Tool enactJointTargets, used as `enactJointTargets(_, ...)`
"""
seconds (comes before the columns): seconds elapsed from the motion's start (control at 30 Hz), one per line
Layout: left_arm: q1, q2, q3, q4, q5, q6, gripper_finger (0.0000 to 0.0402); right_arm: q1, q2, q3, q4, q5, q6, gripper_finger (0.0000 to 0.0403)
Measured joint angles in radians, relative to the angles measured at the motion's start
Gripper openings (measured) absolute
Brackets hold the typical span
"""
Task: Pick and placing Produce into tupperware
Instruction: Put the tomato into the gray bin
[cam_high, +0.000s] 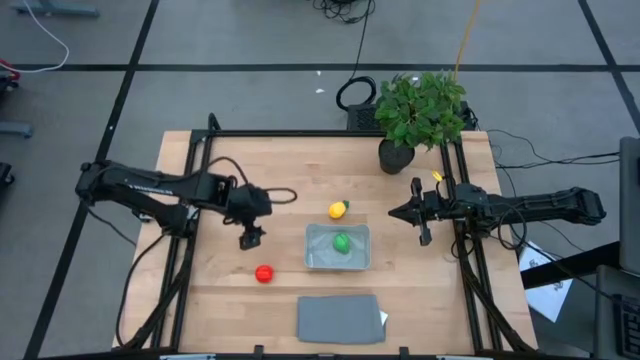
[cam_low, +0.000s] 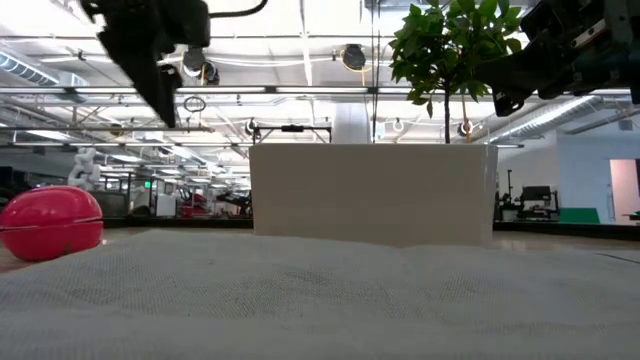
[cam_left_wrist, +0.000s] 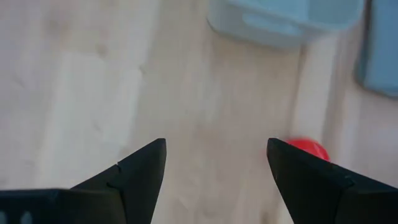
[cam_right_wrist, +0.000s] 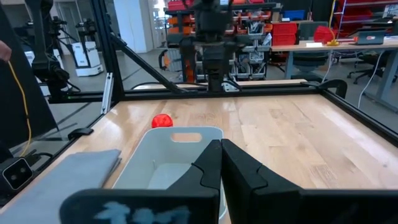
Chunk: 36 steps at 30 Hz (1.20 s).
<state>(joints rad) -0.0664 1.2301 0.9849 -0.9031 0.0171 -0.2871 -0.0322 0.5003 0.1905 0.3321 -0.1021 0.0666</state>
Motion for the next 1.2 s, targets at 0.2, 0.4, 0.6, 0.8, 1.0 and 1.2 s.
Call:
enactJointTargets(0.2, -0.113, 0.0, -0.049, -0.004, 0.03, -0.055, 0.0283, 0.0, 0.0, 0.0, -0.002, 0.0, 0.0, 0.0)
enactJointTargets(0.4, -0.192, 0.0, -0.09, 0.106, 0.035, -0.104, 0.0286, 0.0, 0.0, 0.0, -0.003, 0.0, 0.001, 0.0)
enactJointTargets(0.6, -0.261, 0.0, -0.159, 0.254, 0.039, -0.212, 0.0331, 0.0, 0.0, 0.0, -0.01, 0.0, 0.001, 0.0)
enactJointTargets(0.8, -0.347, 0.0, -0.253, 0.382, 0.028, -0.307, 0.0366, 0.0, 0.0, 0.0, -0.013, 0.0, 0.0, 0.0)
enactJointTargets(1.0, -0.411, 0.0, -0.284, 0.443, -0.055, -0.359, 0.037, 0.0, 0.0, 0.0, -0.013, 0.0, 0.0, 0.0)
enactJointTargets(1.2, -0.463, 0.015, -0.31, 0.479, -0.15, -0.382, 0.037, 0.0, 0.0, 0.0, -0.013, 0.0, 0.0, 0.0)
